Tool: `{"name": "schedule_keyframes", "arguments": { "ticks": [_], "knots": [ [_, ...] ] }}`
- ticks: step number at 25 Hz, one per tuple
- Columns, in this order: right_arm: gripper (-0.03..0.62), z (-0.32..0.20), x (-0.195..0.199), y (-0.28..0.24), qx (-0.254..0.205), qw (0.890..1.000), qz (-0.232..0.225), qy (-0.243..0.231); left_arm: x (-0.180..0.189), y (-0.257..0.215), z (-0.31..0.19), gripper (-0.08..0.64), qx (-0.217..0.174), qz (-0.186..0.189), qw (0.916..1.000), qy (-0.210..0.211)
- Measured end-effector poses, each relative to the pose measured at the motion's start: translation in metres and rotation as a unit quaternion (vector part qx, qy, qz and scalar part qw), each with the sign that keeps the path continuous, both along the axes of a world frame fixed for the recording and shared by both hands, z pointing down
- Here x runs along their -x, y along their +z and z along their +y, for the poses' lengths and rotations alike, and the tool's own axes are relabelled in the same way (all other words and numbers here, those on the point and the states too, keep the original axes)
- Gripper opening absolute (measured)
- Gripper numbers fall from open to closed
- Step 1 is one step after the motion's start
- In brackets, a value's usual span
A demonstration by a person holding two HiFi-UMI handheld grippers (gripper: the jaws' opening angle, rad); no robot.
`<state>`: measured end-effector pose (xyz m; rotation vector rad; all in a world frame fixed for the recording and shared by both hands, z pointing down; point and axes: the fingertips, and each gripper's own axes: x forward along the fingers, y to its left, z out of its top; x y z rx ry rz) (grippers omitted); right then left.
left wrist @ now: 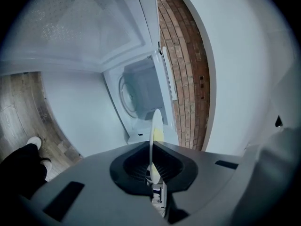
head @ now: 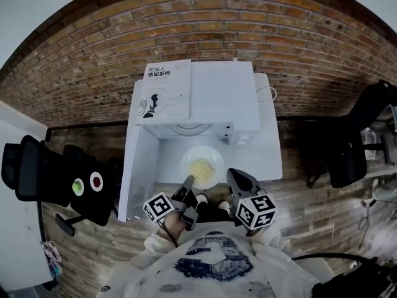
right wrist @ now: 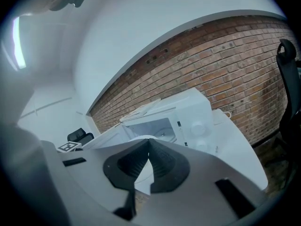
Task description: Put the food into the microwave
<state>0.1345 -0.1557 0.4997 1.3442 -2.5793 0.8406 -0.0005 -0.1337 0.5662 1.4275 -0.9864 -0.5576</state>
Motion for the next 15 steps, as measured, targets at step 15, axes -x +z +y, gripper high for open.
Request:
{"name": "schedule_keyframes", "arguments": {
  "ticks": [15],
  "knots": [
    [0.014,-0.024,0.012,0.0,0.008,1.0,0.024,0.018,0.023,0.032,-0.047,0.016,0.02,0.009,0.9998,-0.003]
  ]
}}
